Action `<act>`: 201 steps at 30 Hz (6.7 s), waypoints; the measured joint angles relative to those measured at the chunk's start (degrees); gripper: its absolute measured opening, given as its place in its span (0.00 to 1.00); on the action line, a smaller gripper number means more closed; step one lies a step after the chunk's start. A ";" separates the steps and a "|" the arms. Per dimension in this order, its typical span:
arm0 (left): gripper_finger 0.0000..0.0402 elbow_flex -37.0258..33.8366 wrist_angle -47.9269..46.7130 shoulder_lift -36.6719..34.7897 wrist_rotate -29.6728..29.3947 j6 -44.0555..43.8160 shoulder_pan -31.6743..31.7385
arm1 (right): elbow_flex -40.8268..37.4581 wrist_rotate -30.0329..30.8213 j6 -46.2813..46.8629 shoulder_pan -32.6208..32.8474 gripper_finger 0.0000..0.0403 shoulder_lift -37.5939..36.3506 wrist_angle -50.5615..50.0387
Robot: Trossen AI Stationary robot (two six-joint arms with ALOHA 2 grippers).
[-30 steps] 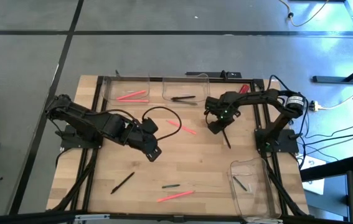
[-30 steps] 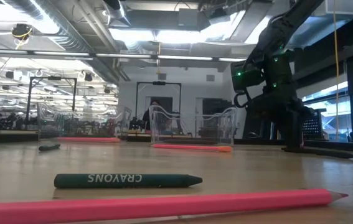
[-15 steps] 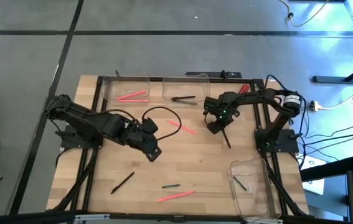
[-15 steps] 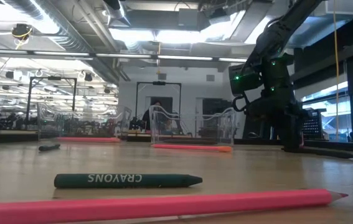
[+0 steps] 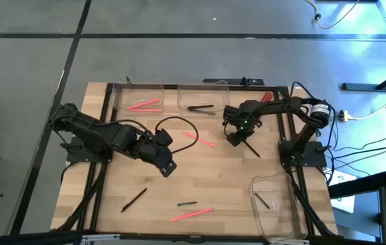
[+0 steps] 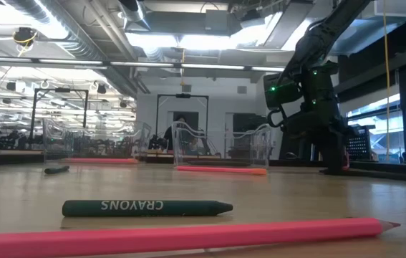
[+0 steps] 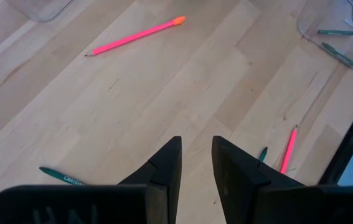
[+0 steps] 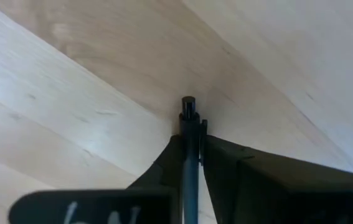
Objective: Sort crayons/erasers/pens/pencils in bins
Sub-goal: Put the black pen into the top right transparent bin, then put the green crayon into the bottom transparent bin
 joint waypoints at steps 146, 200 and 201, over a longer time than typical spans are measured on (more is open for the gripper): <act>0.20 -46.91 21.51 -3.17 12.07 -46.47 11.18 | 81.00 -15.28 -50.70 22.21 0.41 3.37 -26.63; 0.00 -38.73 27.30 -3.19 8.80 -19.85 12.44 | 74.93 -6.47 -53.72 22.05 0.41 3.39 -32.31; 0.00 -37.55 27.33 -3.35 8.41 -18.37 12.46 | 73.46 -6.11 -55.36 22.04 0.41 3.39 -32.31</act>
